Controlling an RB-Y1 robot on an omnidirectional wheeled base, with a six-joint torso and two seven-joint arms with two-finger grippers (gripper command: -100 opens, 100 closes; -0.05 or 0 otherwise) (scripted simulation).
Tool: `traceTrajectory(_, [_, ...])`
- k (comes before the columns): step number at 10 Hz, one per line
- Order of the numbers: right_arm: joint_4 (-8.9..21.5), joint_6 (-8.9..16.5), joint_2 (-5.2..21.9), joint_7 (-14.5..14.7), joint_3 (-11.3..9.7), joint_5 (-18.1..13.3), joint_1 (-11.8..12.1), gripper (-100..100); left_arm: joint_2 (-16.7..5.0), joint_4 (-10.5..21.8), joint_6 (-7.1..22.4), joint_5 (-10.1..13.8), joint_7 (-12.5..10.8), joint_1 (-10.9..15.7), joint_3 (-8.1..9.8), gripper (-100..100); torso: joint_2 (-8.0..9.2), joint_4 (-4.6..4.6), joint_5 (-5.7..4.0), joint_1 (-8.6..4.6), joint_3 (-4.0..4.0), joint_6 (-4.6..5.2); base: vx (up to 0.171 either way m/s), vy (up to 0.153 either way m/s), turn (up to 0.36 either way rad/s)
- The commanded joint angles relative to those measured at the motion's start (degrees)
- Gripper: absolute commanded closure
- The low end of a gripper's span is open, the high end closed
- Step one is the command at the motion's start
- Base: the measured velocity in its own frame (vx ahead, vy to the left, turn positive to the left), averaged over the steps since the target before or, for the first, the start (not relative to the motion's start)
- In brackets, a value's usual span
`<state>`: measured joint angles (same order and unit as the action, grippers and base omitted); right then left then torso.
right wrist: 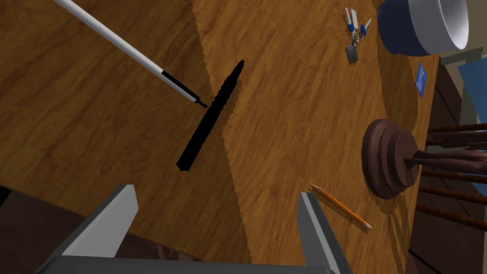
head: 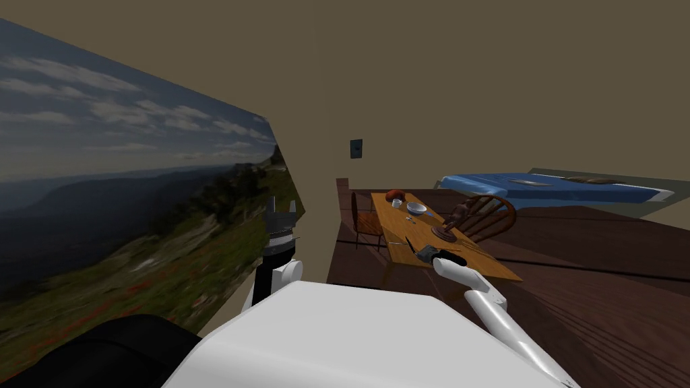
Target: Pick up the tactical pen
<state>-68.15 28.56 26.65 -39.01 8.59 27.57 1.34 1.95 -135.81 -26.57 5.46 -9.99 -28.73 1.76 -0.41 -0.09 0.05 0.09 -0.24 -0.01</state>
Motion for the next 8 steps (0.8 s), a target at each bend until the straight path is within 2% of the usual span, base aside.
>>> traceTrajectory(1, [2.9,2.9,1.1,-2.2,0.0,1.9,-1.0,-100,0.0,0.0,0.0,0.0,0.0,0.0,0.0,0,0.0,0.0,0.0,0.0,0.0,0.0,0.1,0.018,0.002])
traceTrajectory(2, [3.4,3.1,1.1,-2.2,0.0,1.9,-1.0,-100,0.0,0.0,0.0,0.0,0.0,0.0,0.0,0,-0.02,0.0,-0.02,-0.07,0.0,0.0,0.087,0.016,0.001])
traceTrajectory(3, [5.5,5.4,1.9,-4.2,0.1,3.2,-2.2,-100,0.0,0.0,0.0,0.0,0.0,0.0,0.0,0,0.03,0.01,-0.02,-0.08,0.02,0.01,0.115,0.012,0.001])
traceTrajectory(4, [6.1,5.6,1.9,-4.2,0.1,3.2,-2.2,-100,0.0,0.0,0.0,0.0,0.0,0.0,0.0,0,-0.05,0.0,-0.03,-0.1,-0.02,0.0,0.093,0.021,0.006])
traceTrajectory(5, [8.4,7.9,2.7,-6.1,0.2,4.4,-3.3,-100,0.0,0.0,0.0,0.0,0.0,0.0,0.0,0,0.01,0.0,-0.02,-0.06,0.0,0.0,0.111,0.051,0.009])
traceTrajectory(6, [8.8,8.1,2.7,-6.1,0.2,4.4,-3.3,-100,0.0,0.0,0.0,0.0,0.0,0.0,0.0,0,-0.04,0.0,0.0,0.03,-0.02,0.0,0.095,0.035,-0.002])
traceTrajectory(7, [10.8,10.5,3.5,-8.0,0.3,5.6,-4.4,-100,0.0,0.0,0.0,0.0,0.0,0.0,0.0,0,0.01,0.0,0.0,-0.01,0.0,0.0,0.107,0.01,0.007])
traceTrajectory(8, [11.3,10.5,3.5,-8.0,0.3,5.6,-4.4,-100,0.0,0.0,0.0,0.0,0.0,0.0,0.0,0,-0.03,0.0,-0.02,-0.09,-0.01,0.0,0.091,-0.004,0.006])
